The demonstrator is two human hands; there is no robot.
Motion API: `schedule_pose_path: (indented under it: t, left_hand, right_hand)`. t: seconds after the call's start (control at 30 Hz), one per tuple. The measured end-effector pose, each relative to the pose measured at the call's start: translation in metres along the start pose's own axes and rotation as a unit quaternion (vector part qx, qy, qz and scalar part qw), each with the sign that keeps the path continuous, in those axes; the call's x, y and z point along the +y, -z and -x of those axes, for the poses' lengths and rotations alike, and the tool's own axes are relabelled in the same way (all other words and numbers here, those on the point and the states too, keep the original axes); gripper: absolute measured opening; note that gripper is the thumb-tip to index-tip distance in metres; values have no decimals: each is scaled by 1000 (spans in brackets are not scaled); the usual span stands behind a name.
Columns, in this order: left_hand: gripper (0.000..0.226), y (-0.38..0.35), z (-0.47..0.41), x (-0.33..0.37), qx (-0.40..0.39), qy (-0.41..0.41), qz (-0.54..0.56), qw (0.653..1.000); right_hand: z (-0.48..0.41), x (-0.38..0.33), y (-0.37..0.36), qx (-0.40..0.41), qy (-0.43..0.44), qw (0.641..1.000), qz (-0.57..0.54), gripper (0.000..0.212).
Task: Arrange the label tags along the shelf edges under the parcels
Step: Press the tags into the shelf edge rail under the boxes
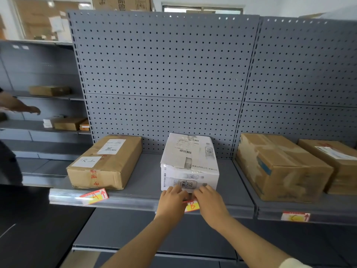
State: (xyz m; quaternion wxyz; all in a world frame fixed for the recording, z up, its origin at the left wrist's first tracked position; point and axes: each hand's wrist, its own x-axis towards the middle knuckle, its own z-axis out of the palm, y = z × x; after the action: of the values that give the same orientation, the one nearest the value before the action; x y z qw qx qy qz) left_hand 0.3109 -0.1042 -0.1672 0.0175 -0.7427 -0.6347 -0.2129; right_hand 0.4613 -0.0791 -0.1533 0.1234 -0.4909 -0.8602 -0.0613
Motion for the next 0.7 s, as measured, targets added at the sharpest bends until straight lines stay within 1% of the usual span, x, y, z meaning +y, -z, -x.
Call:
schedule_pose_path:
  t: [0.17,0.27,0.4,0.47,0.57,0.7]
  left_hand:
    - [17,1,-8,7,0,29,39,999]
    - [16,2,-13,10,4,38,39,998]
    - [17,3,-19,8,-15,19,14,1000]
    - [18,2,-21,7,-33,4,-13,999]
    - [16,1,-22,5,-53,11,-10,998]
    - [16,4,-24,4,-46,15,-8,999]
  right_hand:
    - [-1,1,0,-6,2,1000,-8,39]
    - [-2,2,-1,-10,1,1000,-15,40]
    - [-3,3,-1,-11,-5,1000,-28,40]
    - [-4,4,-1,-14,-2,999,-34,39]
    - [-7,7,2,-11,2,999,-48,34]
    - [-10,8,4,-11,-2,998,-66,22]
